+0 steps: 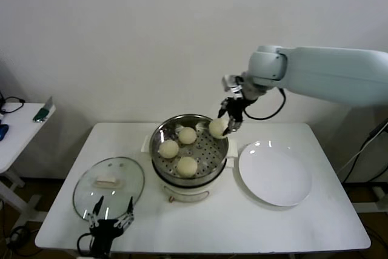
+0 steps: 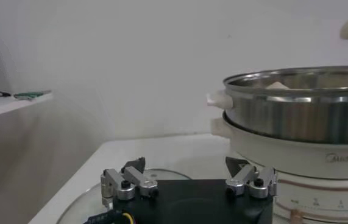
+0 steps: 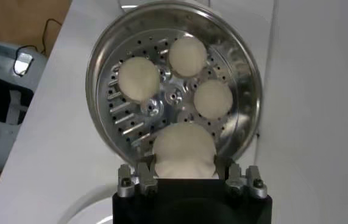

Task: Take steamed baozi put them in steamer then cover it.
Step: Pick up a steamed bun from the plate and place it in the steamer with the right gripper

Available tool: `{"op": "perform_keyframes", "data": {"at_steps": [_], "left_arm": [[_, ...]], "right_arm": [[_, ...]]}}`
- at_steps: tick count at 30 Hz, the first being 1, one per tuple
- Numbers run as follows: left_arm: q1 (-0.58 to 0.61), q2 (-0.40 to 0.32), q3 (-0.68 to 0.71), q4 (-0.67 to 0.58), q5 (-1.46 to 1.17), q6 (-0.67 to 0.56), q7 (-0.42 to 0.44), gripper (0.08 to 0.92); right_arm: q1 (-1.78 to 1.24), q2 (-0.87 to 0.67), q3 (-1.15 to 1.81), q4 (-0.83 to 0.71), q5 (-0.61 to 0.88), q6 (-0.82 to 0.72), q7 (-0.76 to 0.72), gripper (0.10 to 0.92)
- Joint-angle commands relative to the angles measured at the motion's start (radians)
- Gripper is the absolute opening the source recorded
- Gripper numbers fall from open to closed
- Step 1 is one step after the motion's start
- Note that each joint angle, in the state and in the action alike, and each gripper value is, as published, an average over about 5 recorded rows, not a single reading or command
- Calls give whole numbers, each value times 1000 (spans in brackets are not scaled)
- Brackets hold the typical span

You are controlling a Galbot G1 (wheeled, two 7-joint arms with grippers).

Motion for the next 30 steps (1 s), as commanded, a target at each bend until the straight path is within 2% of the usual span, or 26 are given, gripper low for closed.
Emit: {"op": "perform_keyframes", "data": {"at_steps": [1, 12, 23, 30], "left_arm": [[1, 1, -5, 1, -7, 1, 0, 823], [-2, 1, -10, 11, -8, 1, 1, 823], [-1, 2, -7, 11, -7, 2, 2, 823], [-1, 2, -8, 7, -3, 2, 2, 823]], "right_arm": [[-146, 159, -1, -101, -62, -28, 43, 655], [-257, 176, 19, -182, -147, -16, 43, 653], [-265, 185, 30, -188, -154, -8, 27, 656], [-174, 144, 76, -192, -62, 49, -40, 791]]}}
